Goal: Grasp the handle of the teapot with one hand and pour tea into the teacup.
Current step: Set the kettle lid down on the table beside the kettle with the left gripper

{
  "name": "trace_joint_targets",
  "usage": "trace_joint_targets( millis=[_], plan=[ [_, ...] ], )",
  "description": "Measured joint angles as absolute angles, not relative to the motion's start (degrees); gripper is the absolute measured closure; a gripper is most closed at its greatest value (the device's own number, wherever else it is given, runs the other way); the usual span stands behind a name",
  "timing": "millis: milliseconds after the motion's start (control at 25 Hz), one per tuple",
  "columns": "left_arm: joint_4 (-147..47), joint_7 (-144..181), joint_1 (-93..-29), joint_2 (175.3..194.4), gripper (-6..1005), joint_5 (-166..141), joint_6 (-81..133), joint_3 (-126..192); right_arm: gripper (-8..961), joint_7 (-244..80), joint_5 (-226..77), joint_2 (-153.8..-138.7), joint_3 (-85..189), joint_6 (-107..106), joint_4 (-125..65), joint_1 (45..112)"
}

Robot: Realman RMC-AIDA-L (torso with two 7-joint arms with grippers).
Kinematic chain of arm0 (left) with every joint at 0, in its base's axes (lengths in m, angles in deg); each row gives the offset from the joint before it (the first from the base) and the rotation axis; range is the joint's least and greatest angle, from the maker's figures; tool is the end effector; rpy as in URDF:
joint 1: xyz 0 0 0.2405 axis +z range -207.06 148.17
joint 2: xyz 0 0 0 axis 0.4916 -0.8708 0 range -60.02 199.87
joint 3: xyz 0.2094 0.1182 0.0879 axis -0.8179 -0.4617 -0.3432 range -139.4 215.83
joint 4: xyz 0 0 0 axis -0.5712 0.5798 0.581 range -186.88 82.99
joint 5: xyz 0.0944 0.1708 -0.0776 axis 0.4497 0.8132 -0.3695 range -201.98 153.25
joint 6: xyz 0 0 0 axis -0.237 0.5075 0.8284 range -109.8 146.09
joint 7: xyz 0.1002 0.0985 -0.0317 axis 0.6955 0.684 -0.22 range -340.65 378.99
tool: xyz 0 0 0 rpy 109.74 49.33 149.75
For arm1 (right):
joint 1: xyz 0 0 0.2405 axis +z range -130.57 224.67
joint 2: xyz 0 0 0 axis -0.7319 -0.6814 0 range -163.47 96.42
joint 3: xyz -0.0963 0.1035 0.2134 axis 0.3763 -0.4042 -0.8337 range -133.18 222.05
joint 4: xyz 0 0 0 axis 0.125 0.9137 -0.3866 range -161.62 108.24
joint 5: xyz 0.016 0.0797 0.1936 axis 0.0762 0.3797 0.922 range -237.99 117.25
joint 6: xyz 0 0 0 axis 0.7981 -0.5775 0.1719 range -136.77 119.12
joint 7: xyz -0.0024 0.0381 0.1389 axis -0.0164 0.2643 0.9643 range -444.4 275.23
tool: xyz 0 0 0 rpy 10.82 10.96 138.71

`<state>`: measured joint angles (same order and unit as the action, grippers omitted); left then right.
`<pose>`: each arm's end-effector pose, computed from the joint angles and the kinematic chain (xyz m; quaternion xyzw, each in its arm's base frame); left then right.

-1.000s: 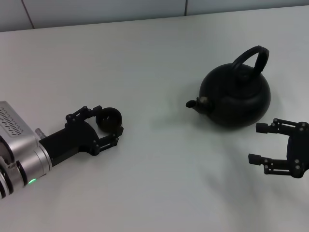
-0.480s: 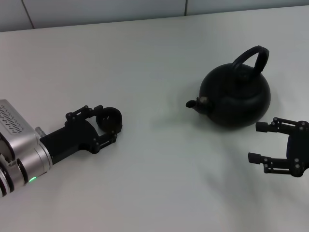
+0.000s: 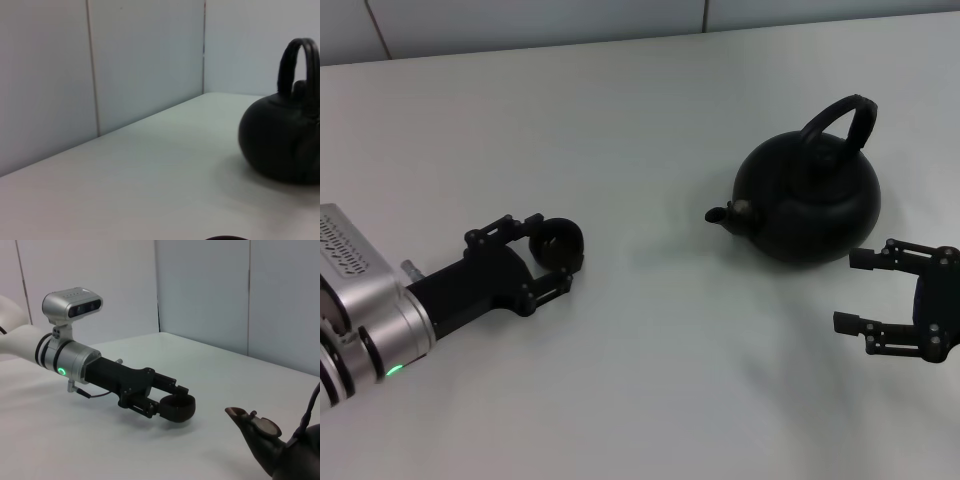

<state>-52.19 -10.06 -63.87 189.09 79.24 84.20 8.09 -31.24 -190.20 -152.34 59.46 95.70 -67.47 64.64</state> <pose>-0.2873 0.3115 -0.0954 -0.9256 -0.1353 -0.2216 0.2752 0.3452 0.2305 0.0400 -0.9399 0.1444 0.2231 0.2145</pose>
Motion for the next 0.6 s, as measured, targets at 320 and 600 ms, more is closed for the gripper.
trace_joint_targets(
  millis=[320,600],
  plan=[
    [-55.95,-9.5,-66.98,189.1,311,79.25,83.62,8.16,170,-31.24,-190.09,-152.34,59.46,95.8,-67.56,64.79],
    [-58.0,-8.7,-68.7,189.1,311,79.31,82.88,8.63,170,-31.26,-190.09,-152.34,59.46,95.85,-67.48,65.05]
  ],
)
